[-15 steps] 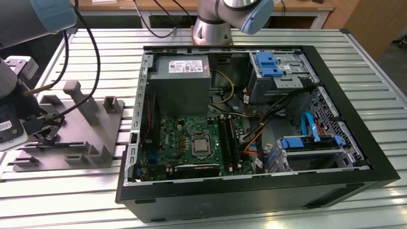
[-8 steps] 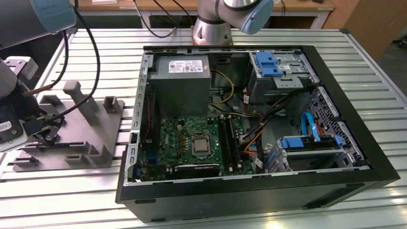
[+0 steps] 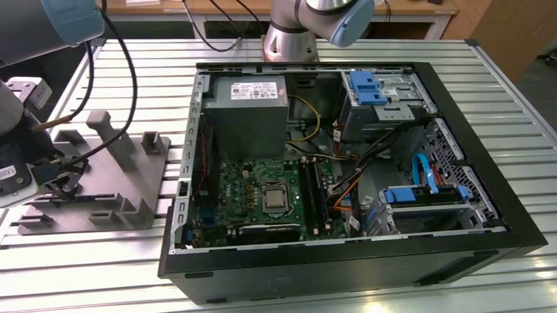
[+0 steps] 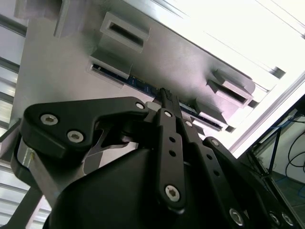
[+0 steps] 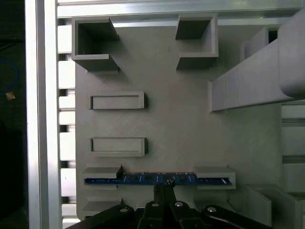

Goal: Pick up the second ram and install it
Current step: 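Pick up the second ram and move it above second insertion slot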

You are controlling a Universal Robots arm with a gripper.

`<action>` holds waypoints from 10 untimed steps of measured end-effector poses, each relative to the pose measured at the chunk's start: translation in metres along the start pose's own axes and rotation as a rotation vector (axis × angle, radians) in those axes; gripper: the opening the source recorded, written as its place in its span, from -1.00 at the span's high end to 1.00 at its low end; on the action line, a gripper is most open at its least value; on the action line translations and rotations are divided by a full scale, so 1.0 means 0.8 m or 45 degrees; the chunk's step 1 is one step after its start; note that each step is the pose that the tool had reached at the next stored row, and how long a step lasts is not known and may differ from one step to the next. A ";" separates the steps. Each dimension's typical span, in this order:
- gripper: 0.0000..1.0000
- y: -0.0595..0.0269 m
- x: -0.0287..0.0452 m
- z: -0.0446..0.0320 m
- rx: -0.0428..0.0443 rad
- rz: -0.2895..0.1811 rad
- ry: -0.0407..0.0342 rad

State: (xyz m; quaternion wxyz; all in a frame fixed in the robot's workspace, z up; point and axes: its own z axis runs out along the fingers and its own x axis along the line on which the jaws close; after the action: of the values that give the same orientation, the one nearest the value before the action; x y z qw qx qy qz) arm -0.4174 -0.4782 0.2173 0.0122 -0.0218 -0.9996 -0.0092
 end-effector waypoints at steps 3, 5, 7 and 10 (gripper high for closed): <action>0.80 0.000 0.0000 0.0000 0.001 -0.024 0.0004; 0.80 0.000 0.0000 0.0001 0.001 -0.048 0.0008; 0.80 0.000 0.0000 0.0000 0.002 -0.069 0.0012; 0.80 0.000 0.0000 0.0000 0.002 -0.096 0.0017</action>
State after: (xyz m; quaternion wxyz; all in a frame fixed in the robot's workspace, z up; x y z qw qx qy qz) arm -0.4174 -0.4782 0.2173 0.0125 0.0158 -0.9998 -0.0087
